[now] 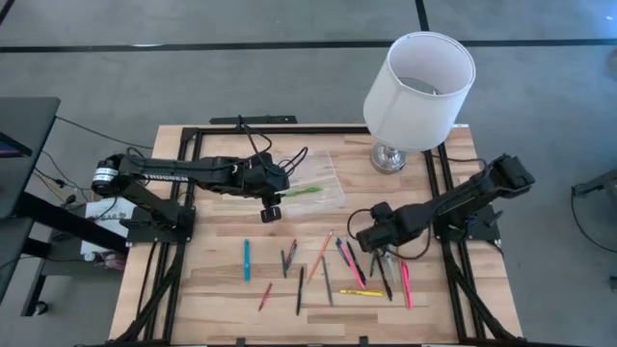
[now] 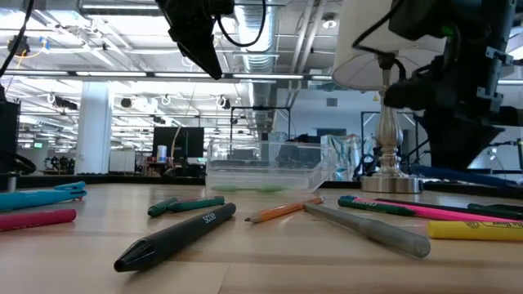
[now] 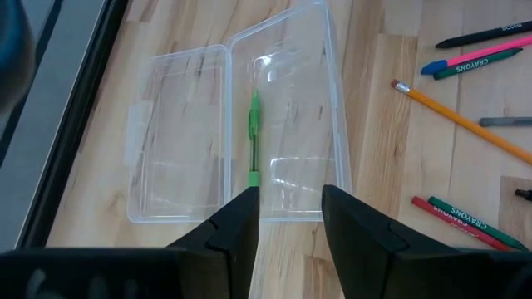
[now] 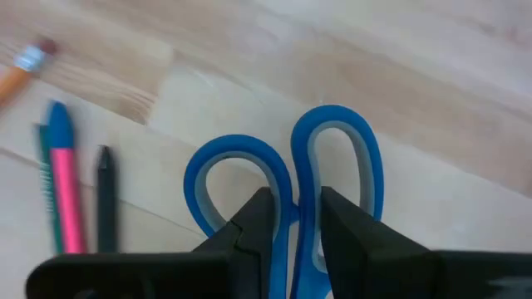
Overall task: Pick & place school supplies into a supply box
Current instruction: Put the blue scissors into the transparent supply box
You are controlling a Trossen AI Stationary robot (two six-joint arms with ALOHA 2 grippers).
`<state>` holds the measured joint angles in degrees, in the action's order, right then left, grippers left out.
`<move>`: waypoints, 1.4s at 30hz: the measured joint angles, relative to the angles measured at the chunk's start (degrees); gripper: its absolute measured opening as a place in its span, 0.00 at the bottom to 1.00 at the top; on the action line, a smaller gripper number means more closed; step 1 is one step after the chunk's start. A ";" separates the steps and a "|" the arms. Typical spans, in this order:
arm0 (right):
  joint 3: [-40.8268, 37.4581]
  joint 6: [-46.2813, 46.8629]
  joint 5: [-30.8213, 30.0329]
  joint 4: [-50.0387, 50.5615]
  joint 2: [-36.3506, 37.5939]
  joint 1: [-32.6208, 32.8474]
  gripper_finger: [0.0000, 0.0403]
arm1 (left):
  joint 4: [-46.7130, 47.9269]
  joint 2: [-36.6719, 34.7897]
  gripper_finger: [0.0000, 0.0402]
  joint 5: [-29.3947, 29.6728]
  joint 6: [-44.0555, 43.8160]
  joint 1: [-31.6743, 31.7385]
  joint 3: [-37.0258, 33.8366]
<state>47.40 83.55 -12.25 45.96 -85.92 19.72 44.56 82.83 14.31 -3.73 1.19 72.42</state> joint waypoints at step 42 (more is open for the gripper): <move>22.38 -81.04 5.60 -36.72 -4.27 -30.38 0.16 | 20.01 -3.88 0.32 21.17 -36.07 -16.74 0.00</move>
<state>69.77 2.50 -6.65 9.24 -90.18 -10.66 64.58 78.94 35.47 -39.79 -15.55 72.42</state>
